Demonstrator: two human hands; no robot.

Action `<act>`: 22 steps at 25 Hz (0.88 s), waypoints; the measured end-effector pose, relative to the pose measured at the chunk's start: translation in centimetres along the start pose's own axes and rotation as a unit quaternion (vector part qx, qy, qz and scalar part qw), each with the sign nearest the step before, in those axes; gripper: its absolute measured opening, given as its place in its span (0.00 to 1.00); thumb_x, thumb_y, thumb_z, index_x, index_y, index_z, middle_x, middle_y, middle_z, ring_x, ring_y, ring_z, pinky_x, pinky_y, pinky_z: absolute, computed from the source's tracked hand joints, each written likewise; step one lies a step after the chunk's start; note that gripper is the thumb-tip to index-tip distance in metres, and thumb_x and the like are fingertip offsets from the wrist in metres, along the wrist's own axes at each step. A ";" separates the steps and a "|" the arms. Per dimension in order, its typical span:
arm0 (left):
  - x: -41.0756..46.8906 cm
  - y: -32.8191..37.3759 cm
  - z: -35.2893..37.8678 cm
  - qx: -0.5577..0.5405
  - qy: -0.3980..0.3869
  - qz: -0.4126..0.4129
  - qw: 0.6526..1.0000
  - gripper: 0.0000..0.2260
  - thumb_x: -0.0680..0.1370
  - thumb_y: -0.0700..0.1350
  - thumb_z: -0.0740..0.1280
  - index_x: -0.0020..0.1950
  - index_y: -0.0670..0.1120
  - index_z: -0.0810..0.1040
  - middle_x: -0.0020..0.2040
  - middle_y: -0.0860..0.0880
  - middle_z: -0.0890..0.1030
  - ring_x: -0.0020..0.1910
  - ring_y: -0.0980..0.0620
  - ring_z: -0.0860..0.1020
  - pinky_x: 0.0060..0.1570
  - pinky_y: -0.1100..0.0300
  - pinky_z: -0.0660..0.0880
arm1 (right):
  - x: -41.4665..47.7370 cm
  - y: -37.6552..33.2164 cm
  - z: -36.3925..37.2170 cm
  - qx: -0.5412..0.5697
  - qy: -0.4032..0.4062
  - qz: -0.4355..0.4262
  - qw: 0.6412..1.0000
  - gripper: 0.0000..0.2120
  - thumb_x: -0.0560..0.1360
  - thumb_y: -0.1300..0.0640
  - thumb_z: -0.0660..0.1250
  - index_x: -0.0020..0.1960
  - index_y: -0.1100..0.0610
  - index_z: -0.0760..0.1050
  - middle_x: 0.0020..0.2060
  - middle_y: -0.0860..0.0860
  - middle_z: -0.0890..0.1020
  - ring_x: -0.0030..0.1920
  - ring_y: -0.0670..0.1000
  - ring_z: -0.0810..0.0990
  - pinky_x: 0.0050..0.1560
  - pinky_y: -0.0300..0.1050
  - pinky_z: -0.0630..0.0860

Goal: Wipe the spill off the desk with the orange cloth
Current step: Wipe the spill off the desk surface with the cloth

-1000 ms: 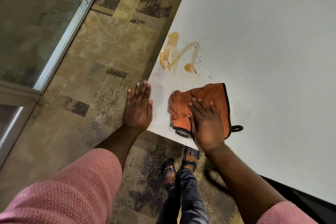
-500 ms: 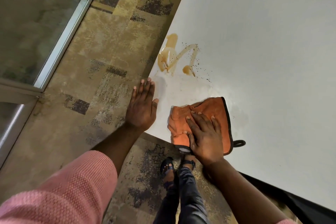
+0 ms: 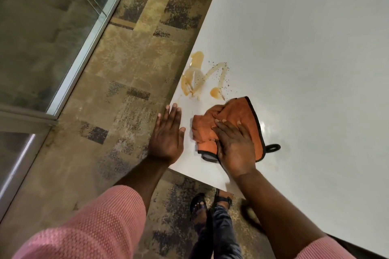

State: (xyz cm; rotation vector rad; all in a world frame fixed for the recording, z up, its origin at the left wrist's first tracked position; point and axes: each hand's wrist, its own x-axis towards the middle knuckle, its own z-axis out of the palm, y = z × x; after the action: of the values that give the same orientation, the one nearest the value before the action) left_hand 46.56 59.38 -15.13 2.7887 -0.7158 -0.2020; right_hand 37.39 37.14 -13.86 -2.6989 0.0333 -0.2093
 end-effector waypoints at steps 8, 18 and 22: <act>0.3 -0.1 0.0 -0.007 -0.011 -0.013 1.000 0.28 0.86 0.50 0.53 0.83 0.41 0.52 0.84 0.43 0.53 0.84 0.44 0.48 0.81 0.44 0.51 | 1.9 1.1 -0.4 -0.061 -0.064 0.042 0.995 0.25 0.84 0.48 0.53 0.77 0.54 0.70 0.78 0.53 0.70 0.79 0.58 0.66 0.78 0.66 0.58; 0.5 -0.1 0.4 -0.002 -0.016 -0.025 1.000 0.28 0.86 0.52 0.50 0.84 0.43 0.50 0.85 0.46 0.51 0.84 0.48 0.47 0.81 0.47 0.48 | 18.1 2.2 1.0 -0.071 -0.063 0.178 0.979 0.28 0.86 0.43 0.49 0.83 0.51 0.56 0.83 0.54 0.58 0.83 0.57 0.53 0.81 0.65 0.45; 0.4 -0.1 0.6 0.010 -0.001 -0.021 1.000 0.28 0.86 0.52 0.52 0.84 0.42 0.51 0.85 0.45 0.52 0.84 0.46 0.48 0.81 0.47 0.48 | 21.2 1.1 2.3 -0.096 -0.091 0.142 0.981 0.32 0.85 0.36 0.45 0.84 0.48 0.49 0.84 0.54 0.51 0.84 0.58 0.47 0.80 0.64 0.38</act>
State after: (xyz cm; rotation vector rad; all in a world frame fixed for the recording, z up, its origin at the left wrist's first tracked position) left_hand 46.83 59.10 -15.75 2.8250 -0.6623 -0.2066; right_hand 58.73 35.92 -13.41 -2.8498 0.4003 0.1356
